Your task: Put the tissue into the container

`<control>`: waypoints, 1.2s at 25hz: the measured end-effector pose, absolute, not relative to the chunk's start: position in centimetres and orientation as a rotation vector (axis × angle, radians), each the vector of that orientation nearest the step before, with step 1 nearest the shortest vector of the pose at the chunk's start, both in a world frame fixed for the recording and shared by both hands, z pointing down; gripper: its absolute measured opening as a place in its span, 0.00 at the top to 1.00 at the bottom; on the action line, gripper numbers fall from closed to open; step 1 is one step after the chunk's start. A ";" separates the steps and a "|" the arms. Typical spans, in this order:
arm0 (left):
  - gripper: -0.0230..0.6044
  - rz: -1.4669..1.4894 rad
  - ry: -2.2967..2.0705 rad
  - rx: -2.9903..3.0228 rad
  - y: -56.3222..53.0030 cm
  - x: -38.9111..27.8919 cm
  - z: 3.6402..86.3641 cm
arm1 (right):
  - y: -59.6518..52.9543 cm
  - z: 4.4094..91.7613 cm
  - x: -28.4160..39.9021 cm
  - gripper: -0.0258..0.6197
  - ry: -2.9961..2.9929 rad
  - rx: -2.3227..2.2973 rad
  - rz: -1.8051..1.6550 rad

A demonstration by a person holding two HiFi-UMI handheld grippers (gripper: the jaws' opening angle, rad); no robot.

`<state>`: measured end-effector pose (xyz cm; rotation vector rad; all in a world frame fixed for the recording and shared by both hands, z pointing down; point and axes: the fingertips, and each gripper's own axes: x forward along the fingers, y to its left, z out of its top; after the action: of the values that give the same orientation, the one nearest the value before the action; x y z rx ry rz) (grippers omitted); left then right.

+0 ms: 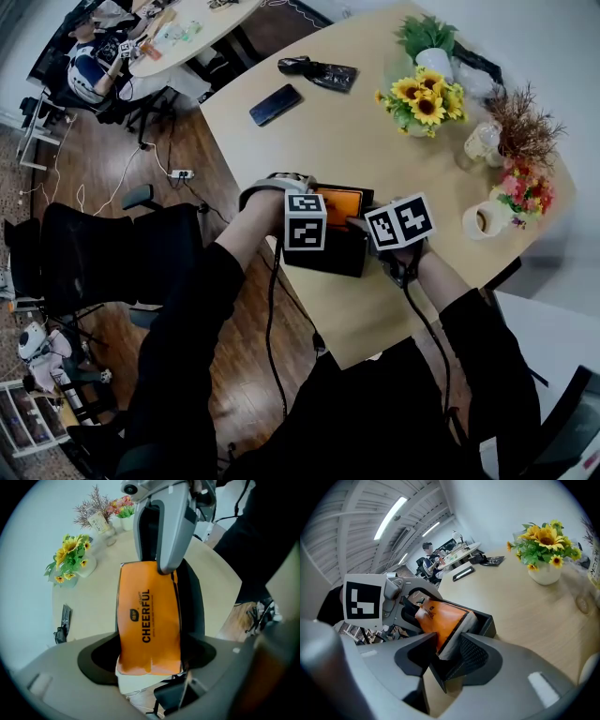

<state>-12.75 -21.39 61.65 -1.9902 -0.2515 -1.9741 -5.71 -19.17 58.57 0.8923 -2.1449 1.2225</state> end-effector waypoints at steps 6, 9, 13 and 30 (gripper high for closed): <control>0.36 -1.939 -0.236 -2.028 -21.6 -12.9 61.8 | -19.4 58.7 -5.9 0.72 -2.107 0.898 1.206; 0.35 -1.917 -0.207 -2.035 -21.8 -12.9 61.6 | -19.5 58.8 -6.0 0.73 -2.083 0.908 1.205; 0.28 -1.912 -0.140 -2.087 -22.2 -13.2 60.8 | -19.5 59.1 -5.9 0.75 -2.048 0.923 1.171; 0.29 -1.939 0.286 -2.635 -21.0 -20.2 60.3 | -19.8 59.4 -6.0 0.67 -1.927 0.862 0.961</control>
<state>-20.20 -21.02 60.29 -2.6354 0.2862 -1.9394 -6.01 -19.78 59.44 0.8615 -1.9269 0.9608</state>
